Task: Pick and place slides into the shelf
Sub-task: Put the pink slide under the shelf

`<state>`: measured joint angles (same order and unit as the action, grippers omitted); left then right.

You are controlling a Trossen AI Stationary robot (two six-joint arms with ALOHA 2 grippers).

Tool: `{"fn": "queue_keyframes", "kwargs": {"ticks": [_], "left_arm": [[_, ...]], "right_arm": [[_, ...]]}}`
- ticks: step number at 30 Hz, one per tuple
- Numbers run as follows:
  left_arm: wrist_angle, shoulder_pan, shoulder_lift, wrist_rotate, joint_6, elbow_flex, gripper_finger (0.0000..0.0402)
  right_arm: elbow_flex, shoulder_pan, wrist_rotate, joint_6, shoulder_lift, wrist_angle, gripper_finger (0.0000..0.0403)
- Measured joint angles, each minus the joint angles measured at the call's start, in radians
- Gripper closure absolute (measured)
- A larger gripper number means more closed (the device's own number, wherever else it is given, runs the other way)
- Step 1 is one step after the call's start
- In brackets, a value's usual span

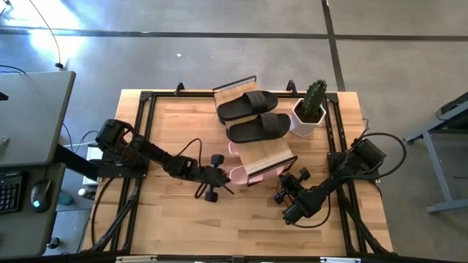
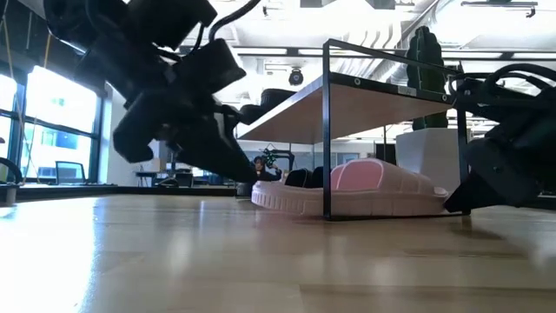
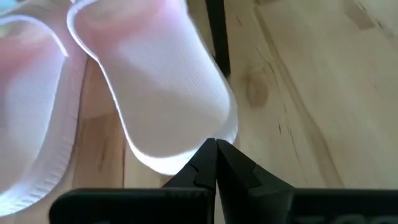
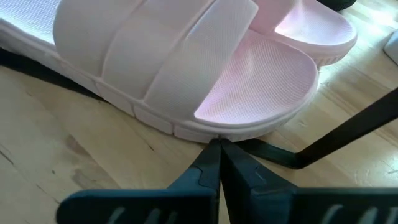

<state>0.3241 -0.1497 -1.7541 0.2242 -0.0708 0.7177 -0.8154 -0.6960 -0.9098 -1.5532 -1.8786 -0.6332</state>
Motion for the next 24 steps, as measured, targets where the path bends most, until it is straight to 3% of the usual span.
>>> {"fn": "queue_keyframes", "kwargs": {"ticks": [7, 24], "left_arm": [[0.043, 0.019, -0.061, -0.008, 0.003, 0.003, 0.0402], [0.088, 0.046, -0.065, 0.015, -0.007, 0.003, 0.0401]], "right_arm": [[0.0, 0.002, -0.003, 0.0, 0.0, 0.004, 0.0403], [0.0, 0.002, 0.002, -0.002, 0.0, 0.004, 0.0403]]}}
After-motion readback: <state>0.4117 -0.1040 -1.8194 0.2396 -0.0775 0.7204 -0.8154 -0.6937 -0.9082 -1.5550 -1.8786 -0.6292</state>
